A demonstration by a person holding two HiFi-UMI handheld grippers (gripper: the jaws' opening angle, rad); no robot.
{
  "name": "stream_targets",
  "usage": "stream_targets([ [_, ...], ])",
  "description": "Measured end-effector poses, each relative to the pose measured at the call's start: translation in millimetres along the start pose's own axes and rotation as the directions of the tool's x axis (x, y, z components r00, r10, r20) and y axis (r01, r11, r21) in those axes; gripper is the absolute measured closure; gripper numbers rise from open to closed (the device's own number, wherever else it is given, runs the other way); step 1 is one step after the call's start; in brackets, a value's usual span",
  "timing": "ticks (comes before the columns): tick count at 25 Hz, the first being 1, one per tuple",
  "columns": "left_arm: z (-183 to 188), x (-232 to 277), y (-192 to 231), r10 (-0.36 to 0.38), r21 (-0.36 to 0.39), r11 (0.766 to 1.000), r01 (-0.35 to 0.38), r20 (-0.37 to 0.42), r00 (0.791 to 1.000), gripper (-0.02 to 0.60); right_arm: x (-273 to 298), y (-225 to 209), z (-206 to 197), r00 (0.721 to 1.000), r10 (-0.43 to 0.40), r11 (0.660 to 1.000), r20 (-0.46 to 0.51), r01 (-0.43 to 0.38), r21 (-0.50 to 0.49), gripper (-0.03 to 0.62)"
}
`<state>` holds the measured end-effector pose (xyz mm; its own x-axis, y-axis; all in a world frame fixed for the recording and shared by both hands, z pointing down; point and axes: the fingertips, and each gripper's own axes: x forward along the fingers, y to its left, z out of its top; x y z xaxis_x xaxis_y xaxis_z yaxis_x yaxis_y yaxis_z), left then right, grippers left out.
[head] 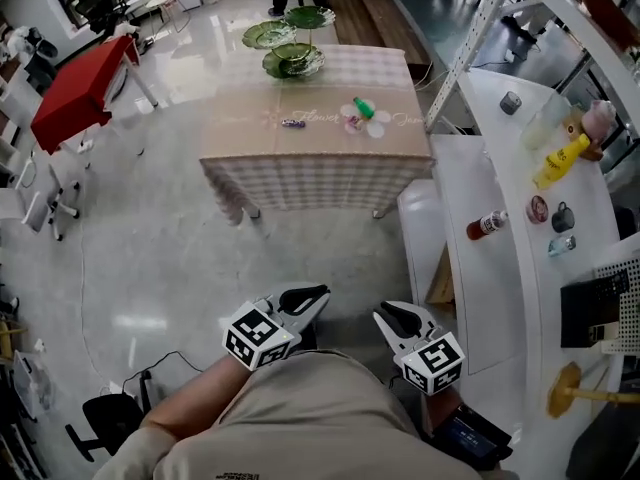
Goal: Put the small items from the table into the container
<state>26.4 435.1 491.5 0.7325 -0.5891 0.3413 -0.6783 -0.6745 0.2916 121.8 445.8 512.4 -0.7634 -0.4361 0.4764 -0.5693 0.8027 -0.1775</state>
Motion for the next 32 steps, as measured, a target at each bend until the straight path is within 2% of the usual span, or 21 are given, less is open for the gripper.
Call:
stream_targets([
  [4, 32, 4, 59, -0.006, 0.001, 1.0, 0.006, 0.015, 1.0, 0.569, 43, -25, 47, 1.0, -0.022, 0.999, -0.012, 0.022, -0.041, 0.514],
  [8, 48, 10, 118, -0.012, -0.026, 1.0, 0.013, 0.009, 1.0, 0.569, 84, -49, 83, 0.999, -0.044, 0.998, -0.006, 0.044, -0.051, 0.514],
  [11, 56, 24, 158, -0.005, -0.058, 0.998, 0.005, -0.002, 1.0, 0.569, 106, -68, 98, 0.998, -0.06, 0.997, -0.004, 0.059, -0.041, 0.513],
  [16, 73, 51, 201, 0.002, -0.109, 0.994, -0.002, -0.002, 1.0, 0.569, 129, -97, 113, 0.997, -0.059, 0.998, -0.042, 0.057, -0.037, 0.513],
  [21, 91, 97, 249, 0.016, -0.182, 0.983, -0.017, -0.008, 1.0, 0.547, 154, -145, 127, 0.998, -0.038, 0.999, -0.051, 0.037, -0.027, 0.514],
  [25, 112, 145, 288, 0.038, -0.253, 0.966, -0.044, -0.028, 0.999, 0.522, 169, -196, 152, 0.999, -0.023, 0.999, -0.023, 0.022, -0.027, 0.513],
  [28, 130, 182, 314, 0.051, -0.28, 0.958, -0.064, -0.053, 0.997, 0.515, 176, -235, 168, 1.0, -0.014, 1.0, -0.005, 0.013, -0.027, 0.513],
  [32, 149, 233, 350, 0.05, -0.361, 0.93, -0.068, -0.06, 0.997, 0.512, 181, -282, 180, 1.0, -0.011, 1.0, 0.001, 0.011, -0.02, 0.513],
])
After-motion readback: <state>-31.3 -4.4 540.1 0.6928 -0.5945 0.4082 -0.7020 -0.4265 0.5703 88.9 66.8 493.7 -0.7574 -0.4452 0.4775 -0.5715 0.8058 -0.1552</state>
